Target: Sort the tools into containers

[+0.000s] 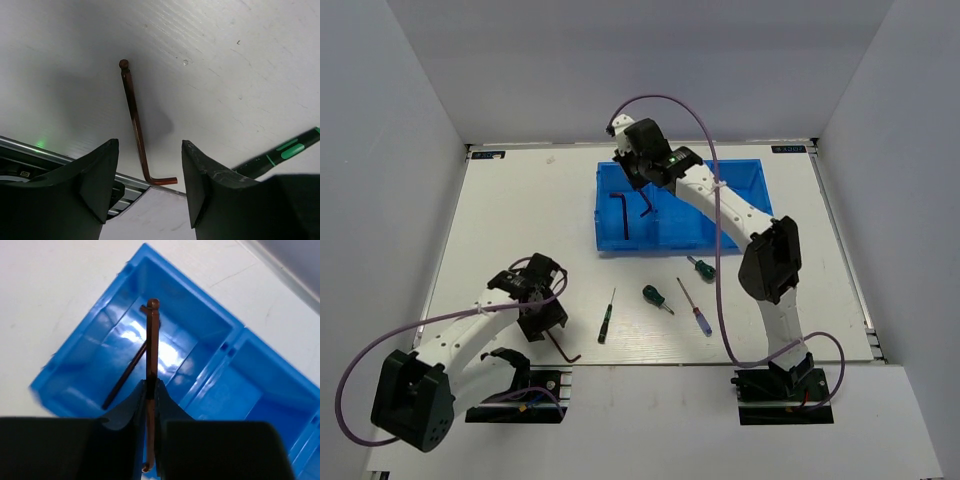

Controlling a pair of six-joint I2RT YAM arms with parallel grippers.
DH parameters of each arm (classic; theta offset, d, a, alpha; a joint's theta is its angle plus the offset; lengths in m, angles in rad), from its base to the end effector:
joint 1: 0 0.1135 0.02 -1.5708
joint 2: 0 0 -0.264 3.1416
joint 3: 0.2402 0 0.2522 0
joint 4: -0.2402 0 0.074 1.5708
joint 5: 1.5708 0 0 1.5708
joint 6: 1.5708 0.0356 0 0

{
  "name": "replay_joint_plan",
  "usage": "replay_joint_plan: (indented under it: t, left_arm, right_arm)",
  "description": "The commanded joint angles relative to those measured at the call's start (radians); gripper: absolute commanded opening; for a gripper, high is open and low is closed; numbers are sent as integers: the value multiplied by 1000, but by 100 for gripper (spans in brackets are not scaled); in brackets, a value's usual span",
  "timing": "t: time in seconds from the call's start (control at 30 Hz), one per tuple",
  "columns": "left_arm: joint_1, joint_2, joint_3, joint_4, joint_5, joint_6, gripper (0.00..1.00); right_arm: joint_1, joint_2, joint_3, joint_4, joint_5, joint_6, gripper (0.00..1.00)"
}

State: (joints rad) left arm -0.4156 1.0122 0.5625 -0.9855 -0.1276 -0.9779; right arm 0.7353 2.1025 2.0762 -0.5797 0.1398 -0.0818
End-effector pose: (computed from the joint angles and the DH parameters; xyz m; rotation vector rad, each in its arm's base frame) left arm 0.1313 -0.0530 0.1766 -0.8324 2.8363 0.0160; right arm 0.3668 0.3251 0.3324 -0.7916 2.0296 0.2215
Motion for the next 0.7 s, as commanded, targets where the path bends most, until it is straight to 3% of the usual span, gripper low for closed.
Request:
replay_joint_plan:
  t: [0.0,0.1,0.13,0.23,0.5,0.67]
  left_arm:
    - [-6,41,11,30,2,-7,64]
    - [-15,83,11,64,2,-7,64]
    - [-15,115,11,77,2,-7,64]
    - [-25,152,0,88,-9,-7,58]
    - [-52,209,-18,131,-18,-7,32]
    - [-88,262,-18,142,-18,-7,40]
  right_arm:
    - [-14,85,68,75,49,-35,12]
    - [-37,113,76,118,-2,-35,31]
    - [-37,122,76,124,-17,-33,49]
    - [-53,100,73,132,-74,-6,73]
    - [-120,-142,-146,161,-223,157,75]
    - [-198,-277,-347,161,-276,203,75]
